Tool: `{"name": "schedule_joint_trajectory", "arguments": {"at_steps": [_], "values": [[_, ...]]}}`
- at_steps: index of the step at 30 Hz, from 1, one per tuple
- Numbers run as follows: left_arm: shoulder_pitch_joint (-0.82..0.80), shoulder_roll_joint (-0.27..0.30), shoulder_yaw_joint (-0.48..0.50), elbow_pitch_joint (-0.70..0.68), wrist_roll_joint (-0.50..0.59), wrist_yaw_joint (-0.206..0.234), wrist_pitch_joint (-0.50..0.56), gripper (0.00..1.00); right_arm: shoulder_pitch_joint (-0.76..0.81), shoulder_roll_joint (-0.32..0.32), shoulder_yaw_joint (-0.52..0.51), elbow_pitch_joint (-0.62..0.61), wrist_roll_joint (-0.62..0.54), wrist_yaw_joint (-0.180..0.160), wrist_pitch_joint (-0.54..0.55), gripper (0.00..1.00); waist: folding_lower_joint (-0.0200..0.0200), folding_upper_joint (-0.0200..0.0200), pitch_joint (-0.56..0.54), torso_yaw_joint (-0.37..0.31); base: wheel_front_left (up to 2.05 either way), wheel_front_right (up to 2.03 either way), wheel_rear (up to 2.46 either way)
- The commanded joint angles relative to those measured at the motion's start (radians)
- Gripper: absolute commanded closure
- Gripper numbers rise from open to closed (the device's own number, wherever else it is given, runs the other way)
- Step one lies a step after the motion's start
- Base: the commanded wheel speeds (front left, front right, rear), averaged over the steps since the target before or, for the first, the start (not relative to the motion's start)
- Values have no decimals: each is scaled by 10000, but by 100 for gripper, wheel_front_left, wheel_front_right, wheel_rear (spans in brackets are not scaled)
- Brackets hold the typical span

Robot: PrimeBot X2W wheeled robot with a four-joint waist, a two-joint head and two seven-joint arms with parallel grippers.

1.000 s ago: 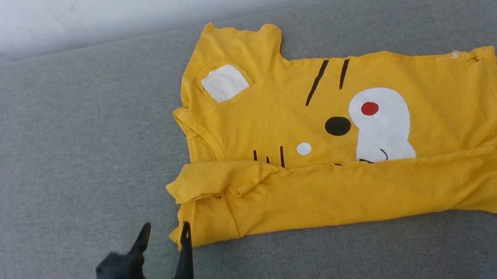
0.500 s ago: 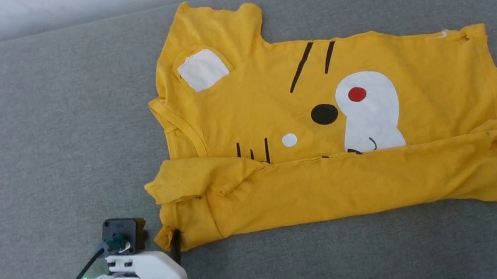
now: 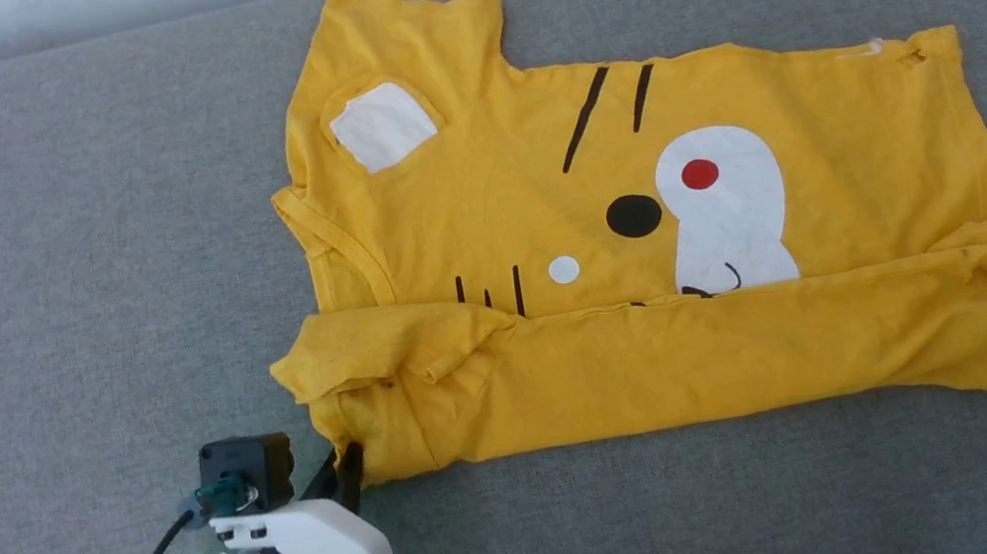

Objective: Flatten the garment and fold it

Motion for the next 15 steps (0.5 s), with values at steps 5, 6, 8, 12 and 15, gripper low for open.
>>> {"name": "schedule_joint_trajectory", "arguments": {"at_steps": [5, 6, 8, 12, 15], "values": [[241, -47, 3, -192, -31, 146, -70, 100, 57, 260, 12, 352, 67, -9, 583, 0, -1, -1, 133, 131, 0, 0, 0], [243, -59, 0, -221, -31, 161, -80, 100, 38, 303, 124, 434, 91, -9, 673, 0, -1, -1, 143, 155, 0, 0, 0], [242, -72, -17, -262, -26, 178, -84, 100, -27, 354, 336, 621, 97, -9, 777, 0, -1, -1, 155, 195, 0, 0, 0], [203, -67, -61, -304, -5, 189, -57, 100, -167, 343, 739, 1069, 5, -9, 792, 0, -1, -1, 129, 284, 0, 0, 0], [157, -72, -71, -351, 15, 208, -68, 100, -298, 344, 899, 1464, -69, -9, 680, 0, -1, -1, 90, 344, 0, 0, 0]]}}
